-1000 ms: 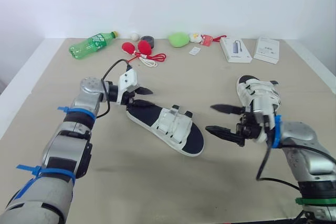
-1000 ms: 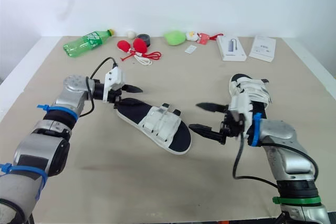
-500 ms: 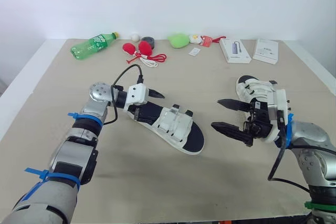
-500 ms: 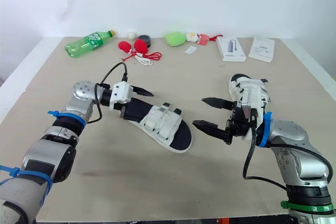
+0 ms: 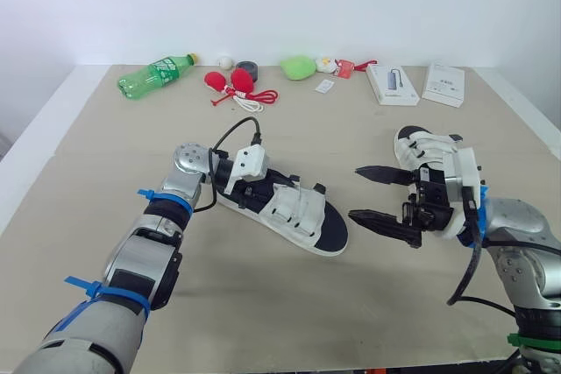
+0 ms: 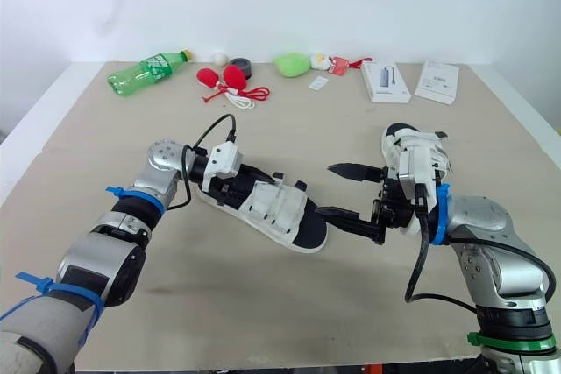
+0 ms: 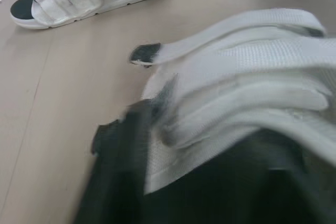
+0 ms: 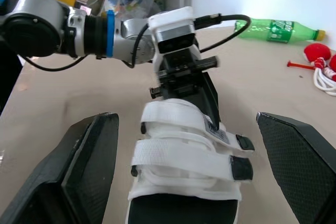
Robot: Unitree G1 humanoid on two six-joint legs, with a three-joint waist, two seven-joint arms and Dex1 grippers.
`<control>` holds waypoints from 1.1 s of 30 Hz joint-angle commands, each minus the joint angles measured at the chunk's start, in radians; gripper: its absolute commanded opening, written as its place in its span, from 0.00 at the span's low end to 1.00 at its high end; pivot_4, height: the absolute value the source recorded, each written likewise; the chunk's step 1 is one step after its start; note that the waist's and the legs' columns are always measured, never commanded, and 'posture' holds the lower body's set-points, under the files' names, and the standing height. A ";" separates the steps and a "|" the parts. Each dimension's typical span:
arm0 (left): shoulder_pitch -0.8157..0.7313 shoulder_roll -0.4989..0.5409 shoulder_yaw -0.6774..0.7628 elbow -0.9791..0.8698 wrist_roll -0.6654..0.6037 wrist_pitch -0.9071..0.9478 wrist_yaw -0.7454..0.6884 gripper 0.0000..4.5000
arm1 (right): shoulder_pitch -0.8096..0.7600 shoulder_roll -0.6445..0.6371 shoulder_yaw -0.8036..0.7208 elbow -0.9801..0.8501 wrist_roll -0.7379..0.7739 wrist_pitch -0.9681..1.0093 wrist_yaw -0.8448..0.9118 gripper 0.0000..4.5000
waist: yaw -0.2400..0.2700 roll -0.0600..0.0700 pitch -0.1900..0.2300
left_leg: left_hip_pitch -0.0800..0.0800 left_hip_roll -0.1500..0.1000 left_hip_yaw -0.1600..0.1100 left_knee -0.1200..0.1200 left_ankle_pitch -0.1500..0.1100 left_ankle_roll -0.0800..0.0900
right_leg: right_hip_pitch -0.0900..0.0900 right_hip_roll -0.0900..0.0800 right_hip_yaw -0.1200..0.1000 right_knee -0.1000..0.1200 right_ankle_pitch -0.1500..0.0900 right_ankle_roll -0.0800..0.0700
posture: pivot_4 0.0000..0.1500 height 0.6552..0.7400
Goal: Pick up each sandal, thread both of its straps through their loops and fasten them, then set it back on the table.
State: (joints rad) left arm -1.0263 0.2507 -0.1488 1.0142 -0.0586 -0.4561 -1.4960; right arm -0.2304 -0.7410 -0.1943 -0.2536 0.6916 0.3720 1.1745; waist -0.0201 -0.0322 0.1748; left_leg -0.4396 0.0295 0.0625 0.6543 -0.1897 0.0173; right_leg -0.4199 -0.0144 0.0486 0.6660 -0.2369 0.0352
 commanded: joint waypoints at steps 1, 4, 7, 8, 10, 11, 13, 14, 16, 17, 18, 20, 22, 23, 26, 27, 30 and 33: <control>-0.031 -0.013 0.008 0.002 0.001 -0.006 0.036 0.00 | 0.003 -0.014 -0.002 -0.036 0.001 -0.007 0.008 1.00 | 0.000 0.000 0.000 | 0.000 0.000 0.000 0.000 0.000 0.000 | 0.000 0.000 0.000 0.000 0.000 0.000 | 1.00 1.00; -0.034 -0.014 0.005 0.007 0.013 -0.012 0.073 0.00 | 0.009 -0.016 0.001 -0.038 -0.003 -0.008 0.013 1.00 | 0.000 0.000 0.000 | 0.000 0.000 0.000 0.000 0.000 0.000 | 0.000 0.000 0.000 0.000 0.000 0.000 | 1.00 1.00; -0.039 -0.005 0.002 -0.006 0.038 0.011 0.146 0.00 | 0.009 -0.014 0.004 -0.033 -0.010 -0.012 0.015 1.00 | 0.000 0.000 0.000 | 0.000 0.000 0.000 0.000 0.000 0.000 | 0.000 0.000 0.000 0.000 0.000 0.000 | 1.00 1.00; -0.044 0.004 0.003 -0.016 0.055 0.021 0.200 0.00 | 0.007 -0.012 0.006 -0.031 -0.015 -0.016 0.014 1.00 | 0.000 0.000 0.000 | 0.000 0.000 0.000 0.000 0.000 0.000 | 0.000 0.000 0.000 0.000 0.000 0.000 | 1.00 1.00; -0.051 0.020 0.001 -0.028 0.084 0.035 0.280 0.00 | 0.003 -0.011 0.011 -0.028 -0.026 -0.026 0.013 1.00 | -0.001 0.000 0.000 | 0.001 0.000 0.000 0.000 0.001 0.001 | 0.000 0.000 0.000 0.000 0.001 0.001 | 1.00 1.00; -0.061 0.039 0.005 -0.028 0.111 0.052 0.364 0.00 | -0.004 -0.004 0.013 -0.022 -0.032 -0.032 0.005 1.00 | -0.002 0.000 0.000 | 0.001 0.000 0.000 0.001 0.001 0.001 | 0.000 0.000 0.000 0.000 0.002 0.001 | 1.00 1.00; -0.082 0.073 0.028 -0.030 0.149 0.137 0.545 0.00 | -0.018 0.007 0.026 -0.007 -0.053 -0.051 -0.007 1.00 | -0.004 0.000 0.000 | 0.001 0.000 0.000 0.001 0.001 0.002 | 0.000 0.000 0.001 0.000 0.003 0.001 | 1.00 1.00; -0.085 0.089 0.035 -0.038 0.170 0.177 0.631 0.00 | -0.024 0.012 0.033 0.001 -0.065 -0.063 -0.009 1.00 | -0.007 0.000 0.000 | 0.001 0.000 0.000 0.001 0.002 0.002 | 0.000 0.001 0.001 0.000 0.003 0.002 | 1.00 1.00; -0.075 0.105 0.058 -0.082 0.183 0.290 0.768 0.00 | -0.036 0.028 0.046 0.017 -0.089 -0.087 -0.017 1.00 | -0.009 0.000 0.000 | 0.001 0.000 0.000 0.001 0.002 0.002 | -0.001 0.002 0.003 0.000 0.004 0.002 | 1.00 1.00; -0.068 0.108 0.081 -0.114 0.181 0.370 0.850 0.00 | -0.045 0.038 0.051 0.026 -0.095 -0.094 -0.022 1.00 | -0.008 0.000 0.000 | 0.001 0.001 0.000 0.001 0.002 0.002 | -0.001 0.002 0.003 0.000 0.005 0.002 | 1.00 1.00; -0.053 0.113 0.096 -0.166 0.184 0.459 0.906 0.00 | -0.060 0.055 0.056 0.042 -0.109 -0.119 -0.029 1.00 | -0.007 0.000 0.000 | 0.001 0.001 0.000 0.001 0.002 0.002 | -0.001 0.003 0.003 0.000 0.004 0.002 | 1.00 1.00; -0.010 0.124 0.110 -0.292 0.223 0.624 1.027 0.00 | -0.093 0.081 0.066 0.074 -0.128 -0.148 -0.040 1.00 | -0.006 0.000 0.000 | 0.000 0.001 0.000 0.000 0.002 0.002 | -0.002 0.003 0.004 0.000 0.004 0.002 | 1.00 1.00; 0.035 0.104 0.160 -0.442 0.237 0.848 1.157 0.00 | -0.125 0.098 0.082 0.104 -0.142 -0.161 -0.040 1.00 | -0.004 0.000 0.000 | -0.001 0.000 0.000 0.000 0.001 0.002 | -0.003 0.003 0.005 0.000 0.003 0.003 | 1.00 1.00; 0.065 0.097 0.166 -0.524 0.261 0.936 1.205 0.00 | -0.141 0.106 0.092 0.118 -0.148 -0.165 -0.038 1.00 | -0.004 0.000 0.000 | -0.001 0.000 0.000 0.000 0.001 0.001 | -0.003 0.002 0.005 0.000 0.003 0.004 | 1.00 1.00; 0.149 0.045 0.168 -0.755 0.303 1.187 1.290 0.00 | -0.188 0.132 0.113 0.164 -0.167 -0.182 -0.046 1.00 | -0.003 0.000 0.000 | -0.002 -0.001 0.000 -0.001 0.000 0.001 | -0.003 0.001 0.005 0.000 0.004 0.003 | 1.00 1.00; 0.172 0.028 0.163 -0.815 0.320 1.245 1.316 0.00 | -0.201 0.142 0.116 0.177 -0.170 -0.186 -0.050 1.00 | 0.000 0.000 0.000 | -0.002 -0.001 0.000 -0.001 0.000 0.001 | -0.003 0.001 0.004 0.000 0.004 0.003 | 1.00 1.00; 0.238 0.004 0.131 -0.933 0.368 1.345 1.369 0.00 | -0.229 0.157 0.124 0.214 -0.184 -0.196 -0.048 1.00 | 0.002 0.000 0.000 | -0.002 -0.002 0.000 0.000 0.001 0.000 | -0.003 0.000 0.004 0.000 0.006 -0.002 | 1.00 1.00; 0.291 -0.013 0.122 -1.006 0.377 1.408 1.398 0.00 | -0.240 0.153 0.125 0.239 -0.186 -0.202 -0.033 1.00 | 0.000 0.000 0.000 | -0.001 -0.002 0.001 0.000 0.001 0.000 | -0.002 -0.001 0.004 0.000 0.007 -0.002 | 1.00 1.00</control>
State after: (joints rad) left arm -0.7426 0.2419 -0.0270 0.0813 0.2953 0.9183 -0.1255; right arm -0.4494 -0.5819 -0.0500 -0.0133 0.5044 0.1873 1.1343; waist -0.0198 -0.0324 0.1750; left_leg -0.4396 0.0277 0.0636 0.6542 -0.1886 0.0171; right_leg -0.4217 -0.0149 0.0530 0.6663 -0.2295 0.0325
